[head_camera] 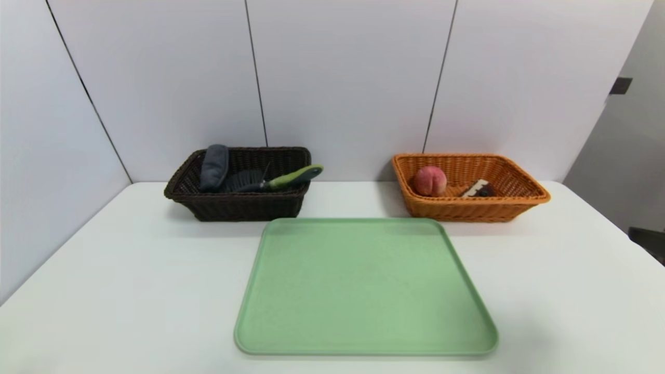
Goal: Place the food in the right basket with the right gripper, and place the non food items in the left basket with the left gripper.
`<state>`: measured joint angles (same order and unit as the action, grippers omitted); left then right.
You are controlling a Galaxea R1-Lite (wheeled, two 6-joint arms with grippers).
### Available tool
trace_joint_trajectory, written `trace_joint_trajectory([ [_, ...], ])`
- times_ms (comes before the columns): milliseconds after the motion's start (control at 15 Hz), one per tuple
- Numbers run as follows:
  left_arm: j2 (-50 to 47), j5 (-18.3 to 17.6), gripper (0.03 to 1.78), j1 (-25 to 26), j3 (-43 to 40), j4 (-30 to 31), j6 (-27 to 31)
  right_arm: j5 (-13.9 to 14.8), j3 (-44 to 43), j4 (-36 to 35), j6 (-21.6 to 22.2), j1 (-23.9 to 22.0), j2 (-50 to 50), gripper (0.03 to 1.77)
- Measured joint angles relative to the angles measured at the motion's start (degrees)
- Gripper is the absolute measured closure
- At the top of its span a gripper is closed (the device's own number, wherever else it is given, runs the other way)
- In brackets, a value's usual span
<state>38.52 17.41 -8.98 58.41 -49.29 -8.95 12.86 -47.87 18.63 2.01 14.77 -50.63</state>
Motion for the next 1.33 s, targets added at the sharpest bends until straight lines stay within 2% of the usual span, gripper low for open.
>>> trace_joint_trajectory([
  [333, -10.74, -0.27, 0.12, 3.29, -10.23, -0.11, 0.22, -0.22, 9.53, -0.38, -0.28, -1.5, 10.25, 0.11],
  [533, -15.74, -0.41, 0.12, 4.39, -14.69, -0.74, 0.24, -1.76, 13.99, -0.39, -0.33, -2.82, 15.06, 0.11],
  [1067, -22.76, -0.99, 0.12, 6.23, -17.94, -3.77, 1.1, -2.06, 22.33, -0.46, -1.17, -6.77, 23.21, 0.11],
  [1200, -23.28, -0.96, 0.12, 6.38, -18.36, -3.79, 1.15, -2.95, 23.17, -0.22, -3.9, -8.97, 26.21, 0.11],
  [1333, -23.5, -1.38, 0.12, 6.42, -18.71, -3.77, 1.16, -6.36, 24.11, 0.26, -8.07, -11.56, 29.82, 0.11],
])
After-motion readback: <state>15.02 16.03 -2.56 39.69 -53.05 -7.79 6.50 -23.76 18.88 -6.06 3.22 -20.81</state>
